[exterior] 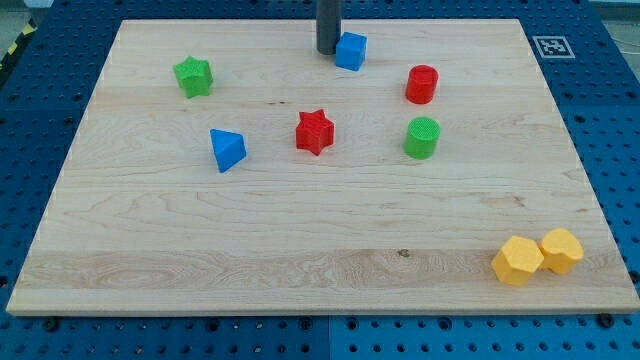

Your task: Move the blue cube downwards slightly

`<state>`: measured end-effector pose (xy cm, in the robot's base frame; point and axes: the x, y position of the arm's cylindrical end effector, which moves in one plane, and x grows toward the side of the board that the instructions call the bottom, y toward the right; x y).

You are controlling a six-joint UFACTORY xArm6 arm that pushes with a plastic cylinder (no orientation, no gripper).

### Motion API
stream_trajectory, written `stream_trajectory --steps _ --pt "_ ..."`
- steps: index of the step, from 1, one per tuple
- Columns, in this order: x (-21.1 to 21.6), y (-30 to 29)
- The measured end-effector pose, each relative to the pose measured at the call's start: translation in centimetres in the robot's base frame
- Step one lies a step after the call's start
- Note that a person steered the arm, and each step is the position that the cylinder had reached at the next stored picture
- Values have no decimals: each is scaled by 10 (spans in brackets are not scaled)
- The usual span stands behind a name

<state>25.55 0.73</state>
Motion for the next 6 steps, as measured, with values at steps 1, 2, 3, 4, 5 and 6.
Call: stream_trajectory --steps 1,2,3,4,5,6 --pt "-12 1" --pt "-13 17" --pt "-9 45" --pt "6 34" --pt "9 29" --pt "21 29"
